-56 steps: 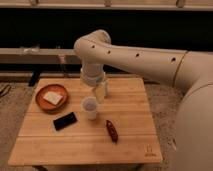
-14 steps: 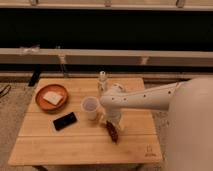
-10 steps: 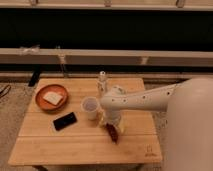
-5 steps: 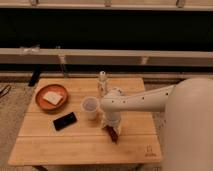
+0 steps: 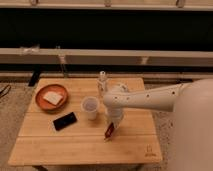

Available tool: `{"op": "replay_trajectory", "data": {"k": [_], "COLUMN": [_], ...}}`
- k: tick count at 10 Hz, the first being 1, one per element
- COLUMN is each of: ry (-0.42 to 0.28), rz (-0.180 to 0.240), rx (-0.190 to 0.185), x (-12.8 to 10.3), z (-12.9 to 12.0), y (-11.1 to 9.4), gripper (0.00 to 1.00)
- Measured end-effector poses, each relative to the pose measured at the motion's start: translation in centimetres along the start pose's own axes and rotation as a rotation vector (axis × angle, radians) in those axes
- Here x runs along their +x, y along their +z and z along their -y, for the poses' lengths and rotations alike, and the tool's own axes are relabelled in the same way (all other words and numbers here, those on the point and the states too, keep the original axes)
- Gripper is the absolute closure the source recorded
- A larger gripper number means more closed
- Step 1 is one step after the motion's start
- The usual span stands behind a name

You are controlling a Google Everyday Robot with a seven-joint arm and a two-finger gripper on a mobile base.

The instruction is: Place the pepper in the ceramic cup

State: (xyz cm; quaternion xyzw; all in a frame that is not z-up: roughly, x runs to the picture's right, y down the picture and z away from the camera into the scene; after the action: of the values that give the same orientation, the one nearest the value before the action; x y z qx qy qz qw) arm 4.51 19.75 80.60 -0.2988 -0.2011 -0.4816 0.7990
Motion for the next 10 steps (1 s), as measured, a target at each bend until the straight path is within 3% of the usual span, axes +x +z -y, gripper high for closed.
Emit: {"op": "replay_trajectory", "data": {"k": [6,10], "ry": [0.008,0.005], "rz": [-0.117,-0.220], "rx": [0.081,0.148], "x": [1.3,2.6], "z": [1.3,3.3], "y": [-9.3,-16.0], "gripper": [1.00,1.00]}}
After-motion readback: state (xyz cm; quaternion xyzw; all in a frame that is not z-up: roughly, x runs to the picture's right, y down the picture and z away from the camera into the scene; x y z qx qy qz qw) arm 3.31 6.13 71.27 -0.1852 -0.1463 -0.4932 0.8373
